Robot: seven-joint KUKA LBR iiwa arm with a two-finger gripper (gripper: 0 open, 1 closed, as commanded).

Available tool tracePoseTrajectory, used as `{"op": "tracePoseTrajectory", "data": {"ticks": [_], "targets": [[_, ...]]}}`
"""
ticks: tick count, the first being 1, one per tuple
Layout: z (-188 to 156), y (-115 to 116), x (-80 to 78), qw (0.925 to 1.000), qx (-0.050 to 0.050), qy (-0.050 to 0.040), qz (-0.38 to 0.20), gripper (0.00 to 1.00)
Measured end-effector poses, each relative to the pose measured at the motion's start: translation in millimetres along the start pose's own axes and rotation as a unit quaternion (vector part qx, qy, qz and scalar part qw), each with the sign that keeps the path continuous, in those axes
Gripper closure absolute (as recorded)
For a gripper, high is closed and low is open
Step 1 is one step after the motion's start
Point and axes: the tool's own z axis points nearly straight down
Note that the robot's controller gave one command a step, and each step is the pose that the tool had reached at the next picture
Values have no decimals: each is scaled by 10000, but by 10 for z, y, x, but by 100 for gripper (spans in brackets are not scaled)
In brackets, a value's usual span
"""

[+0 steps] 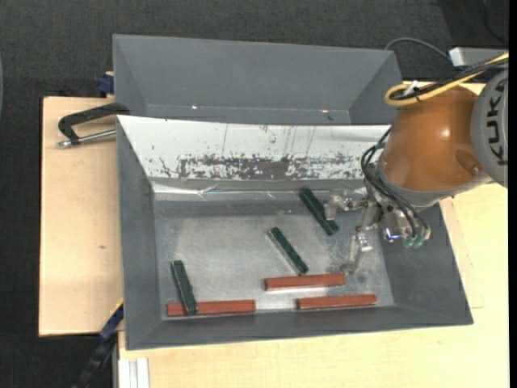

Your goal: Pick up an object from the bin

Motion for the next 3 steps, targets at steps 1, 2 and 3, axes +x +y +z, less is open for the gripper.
{"op": "tracePoseTrajectory", "data": {"ticks": [1, 2, 3], "targets": [[593, 310, 89, 9999, -9, 29, 119, 0], [896, 637, 71, 9992, -16, 82, 382, 0], [928, 765, -97, 9948, -19, 31, -1013, 100]]}}
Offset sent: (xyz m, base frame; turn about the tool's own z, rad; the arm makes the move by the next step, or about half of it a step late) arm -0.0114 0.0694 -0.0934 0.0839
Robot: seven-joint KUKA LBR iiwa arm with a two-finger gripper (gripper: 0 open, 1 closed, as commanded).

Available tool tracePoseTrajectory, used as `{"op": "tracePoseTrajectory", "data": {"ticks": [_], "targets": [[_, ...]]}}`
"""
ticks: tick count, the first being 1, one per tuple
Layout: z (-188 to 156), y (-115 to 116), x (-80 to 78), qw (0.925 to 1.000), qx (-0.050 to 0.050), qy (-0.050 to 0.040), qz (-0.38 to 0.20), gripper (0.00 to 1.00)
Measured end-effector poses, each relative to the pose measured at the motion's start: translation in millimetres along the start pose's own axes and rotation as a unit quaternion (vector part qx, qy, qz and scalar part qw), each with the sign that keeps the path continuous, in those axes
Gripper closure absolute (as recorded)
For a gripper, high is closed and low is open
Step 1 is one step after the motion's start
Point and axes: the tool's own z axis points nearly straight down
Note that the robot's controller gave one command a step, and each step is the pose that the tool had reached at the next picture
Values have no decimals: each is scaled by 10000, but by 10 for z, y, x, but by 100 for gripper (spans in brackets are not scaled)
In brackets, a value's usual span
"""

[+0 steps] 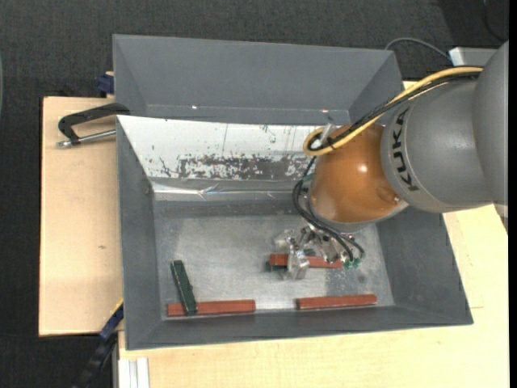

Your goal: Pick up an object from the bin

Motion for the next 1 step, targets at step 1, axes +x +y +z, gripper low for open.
{"op": "tracePoseTrajectory", "data": {"ticks": [1], "targets": [[0, 0, 0, 10000, 0, 0, 0, 100]]}}
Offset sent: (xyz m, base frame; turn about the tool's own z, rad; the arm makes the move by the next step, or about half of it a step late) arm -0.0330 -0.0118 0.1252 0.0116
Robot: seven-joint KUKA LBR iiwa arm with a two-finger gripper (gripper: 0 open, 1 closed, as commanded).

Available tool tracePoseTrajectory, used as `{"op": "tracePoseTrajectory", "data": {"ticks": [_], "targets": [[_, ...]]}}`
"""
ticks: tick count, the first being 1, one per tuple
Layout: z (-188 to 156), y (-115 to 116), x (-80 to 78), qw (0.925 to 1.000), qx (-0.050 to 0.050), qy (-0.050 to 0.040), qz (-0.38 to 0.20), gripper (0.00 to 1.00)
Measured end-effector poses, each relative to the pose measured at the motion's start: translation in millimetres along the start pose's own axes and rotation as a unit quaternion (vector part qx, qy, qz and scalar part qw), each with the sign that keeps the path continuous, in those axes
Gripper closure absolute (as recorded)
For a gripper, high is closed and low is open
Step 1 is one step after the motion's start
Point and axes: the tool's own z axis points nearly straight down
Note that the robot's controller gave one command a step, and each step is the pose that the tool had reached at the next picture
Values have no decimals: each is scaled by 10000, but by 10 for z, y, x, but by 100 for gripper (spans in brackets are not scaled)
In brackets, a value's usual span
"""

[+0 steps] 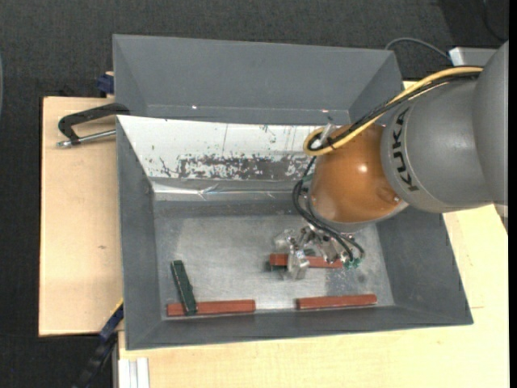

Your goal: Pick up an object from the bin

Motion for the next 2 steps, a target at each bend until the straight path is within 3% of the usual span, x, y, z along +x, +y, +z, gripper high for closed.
{"op": "tracePoseTrajectory", "data": {"ticks": [1, 2], "targets": [[-402, 9, 142, 10000, -12, 46, 21, 100], [-1188, -61, -110, 9995, -3, 13, -306, 100]]}}
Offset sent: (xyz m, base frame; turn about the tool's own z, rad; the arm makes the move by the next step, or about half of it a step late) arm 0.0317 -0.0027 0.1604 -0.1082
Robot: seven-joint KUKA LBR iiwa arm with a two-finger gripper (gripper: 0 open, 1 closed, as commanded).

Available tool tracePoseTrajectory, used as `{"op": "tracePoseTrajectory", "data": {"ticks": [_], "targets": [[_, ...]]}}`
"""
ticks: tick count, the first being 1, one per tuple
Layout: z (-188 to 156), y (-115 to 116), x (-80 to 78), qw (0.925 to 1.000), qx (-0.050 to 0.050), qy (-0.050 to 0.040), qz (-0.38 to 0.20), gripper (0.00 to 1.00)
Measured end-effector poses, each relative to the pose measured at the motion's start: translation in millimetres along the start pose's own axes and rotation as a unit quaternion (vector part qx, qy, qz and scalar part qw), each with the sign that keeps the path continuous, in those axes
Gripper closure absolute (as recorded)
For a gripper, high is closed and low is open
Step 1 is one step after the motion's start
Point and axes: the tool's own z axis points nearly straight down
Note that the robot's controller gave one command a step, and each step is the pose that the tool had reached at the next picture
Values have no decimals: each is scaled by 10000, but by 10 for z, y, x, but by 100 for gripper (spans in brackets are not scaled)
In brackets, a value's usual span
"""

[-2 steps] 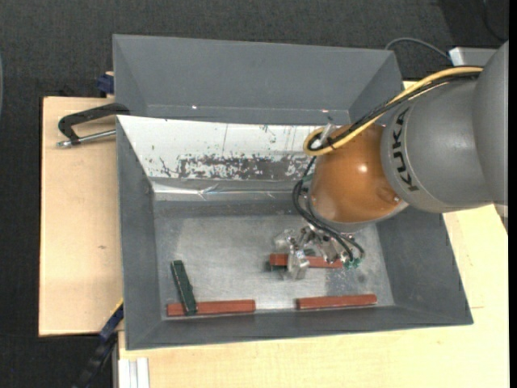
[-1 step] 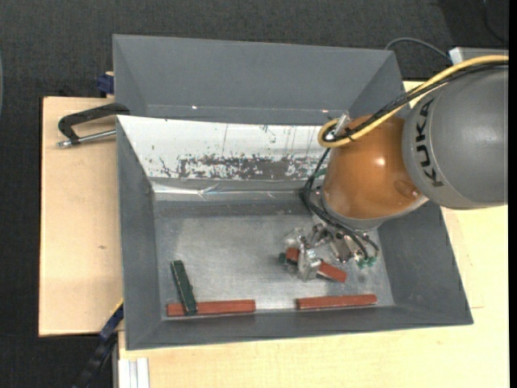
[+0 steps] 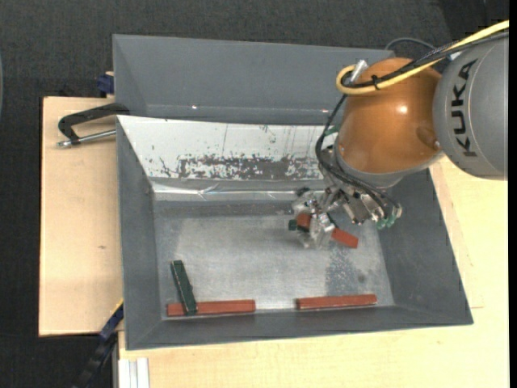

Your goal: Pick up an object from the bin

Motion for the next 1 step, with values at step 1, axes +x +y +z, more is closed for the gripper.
{"op": "tracePoseTrajectory", "data": {"ticks": [1], "targets": [[-568, 6, 151, 9999, -5, 9, 107, 100]]}}
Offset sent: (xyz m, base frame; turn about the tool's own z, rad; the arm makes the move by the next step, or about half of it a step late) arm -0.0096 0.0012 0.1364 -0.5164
